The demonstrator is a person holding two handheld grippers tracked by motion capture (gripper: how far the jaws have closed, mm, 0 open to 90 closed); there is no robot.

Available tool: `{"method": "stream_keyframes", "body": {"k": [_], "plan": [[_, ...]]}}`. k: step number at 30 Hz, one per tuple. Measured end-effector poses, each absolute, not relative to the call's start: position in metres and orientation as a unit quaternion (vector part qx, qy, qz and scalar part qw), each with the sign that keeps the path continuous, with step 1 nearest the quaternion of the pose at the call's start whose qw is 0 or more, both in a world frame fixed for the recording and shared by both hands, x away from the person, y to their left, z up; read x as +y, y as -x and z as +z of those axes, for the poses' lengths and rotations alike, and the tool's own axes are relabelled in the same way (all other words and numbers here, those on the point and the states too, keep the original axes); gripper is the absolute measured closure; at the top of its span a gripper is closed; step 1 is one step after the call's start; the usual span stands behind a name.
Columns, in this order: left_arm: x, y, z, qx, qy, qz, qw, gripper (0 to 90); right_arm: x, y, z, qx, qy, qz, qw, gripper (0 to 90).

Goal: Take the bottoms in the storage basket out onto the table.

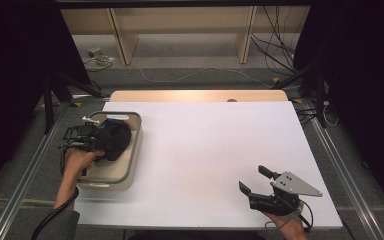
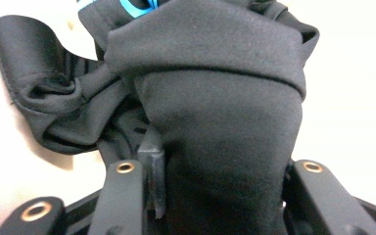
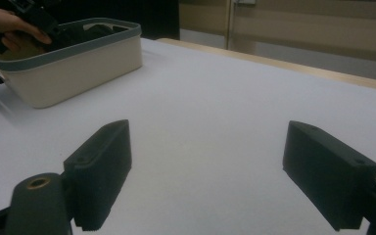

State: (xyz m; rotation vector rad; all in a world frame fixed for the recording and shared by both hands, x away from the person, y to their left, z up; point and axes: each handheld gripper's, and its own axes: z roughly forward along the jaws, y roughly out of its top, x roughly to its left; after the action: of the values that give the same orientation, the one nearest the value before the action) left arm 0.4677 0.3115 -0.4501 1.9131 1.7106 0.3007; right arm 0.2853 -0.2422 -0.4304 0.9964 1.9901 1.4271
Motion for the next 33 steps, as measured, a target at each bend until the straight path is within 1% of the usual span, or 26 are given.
{"method": "stream_keyframes", "body": {"k": [4,11,33], "plan": [[0.317,-0.465,-0.447,0.640,-0.698,0.090,0.309,59.7,-0.243,-0.285,-0.430,0.729,-0.367,0.523,0.245,19.3],[0.324,-0.460,-0.437,0.635,-0.684,0.067,0.353,60.0,-0.244,-0.285,-0.430,0.727,-0.367,0.525,0.247,19.3],[0.330,-0.450,-0.410,0.620,-0.673,0.071,0.397,59.5,-0.245,-0.284,-0.430,0.727,-0.369,0.524,0.246,19.3]]}}
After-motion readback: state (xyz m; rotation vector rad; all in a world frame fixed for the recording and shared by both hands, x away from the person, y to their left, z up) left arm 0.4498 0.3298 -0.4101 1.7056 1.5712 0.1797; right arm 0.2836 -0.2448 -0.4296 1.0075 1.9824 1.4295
